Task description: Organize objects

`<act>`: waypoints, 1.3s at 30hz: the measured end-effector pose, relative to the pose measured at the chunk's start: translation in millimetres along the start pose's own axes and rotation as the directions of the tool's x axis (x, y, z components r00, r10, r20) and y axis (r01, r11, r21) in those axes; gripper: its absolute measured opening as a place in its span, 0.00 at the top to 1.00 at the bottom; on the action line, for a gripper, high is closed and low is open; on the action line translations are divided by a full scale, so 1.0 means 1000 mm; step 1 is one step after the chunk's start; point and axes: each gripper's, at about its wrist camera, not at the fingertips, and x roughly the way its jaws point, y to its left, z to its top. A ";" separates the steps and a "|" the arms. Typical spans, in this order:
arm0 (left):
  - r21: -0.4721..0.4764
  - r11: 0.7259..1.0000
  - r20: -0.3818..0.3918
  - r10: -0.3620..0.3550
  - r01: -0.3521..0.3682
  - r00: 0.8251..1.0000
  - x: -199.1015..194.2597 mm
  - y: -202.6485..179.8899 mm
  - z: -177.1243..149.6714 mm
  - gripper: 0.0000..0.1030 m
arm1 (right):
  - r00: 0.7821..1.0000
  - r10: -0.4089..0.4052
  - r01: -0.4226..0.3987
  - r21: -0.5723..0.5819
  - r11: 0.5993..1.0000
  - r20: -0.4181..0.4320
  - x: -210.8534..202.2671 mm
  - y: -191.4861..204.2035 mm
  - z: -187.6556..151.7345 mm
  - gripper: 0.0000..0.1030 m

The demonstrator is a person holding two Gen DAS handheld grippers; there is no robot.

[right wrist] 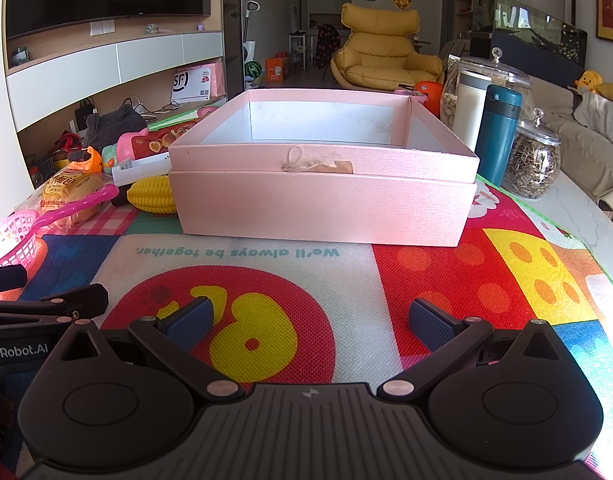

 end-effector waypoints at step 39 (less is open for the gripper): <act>0.264 0.964 0.003 0.032 -0.032 0.999 -0.011 0.053 0.045 0.03 | 0.992 0.040 -0.045 -0.039 0.998 -0.117 0.008 -0.003 0.019 0.00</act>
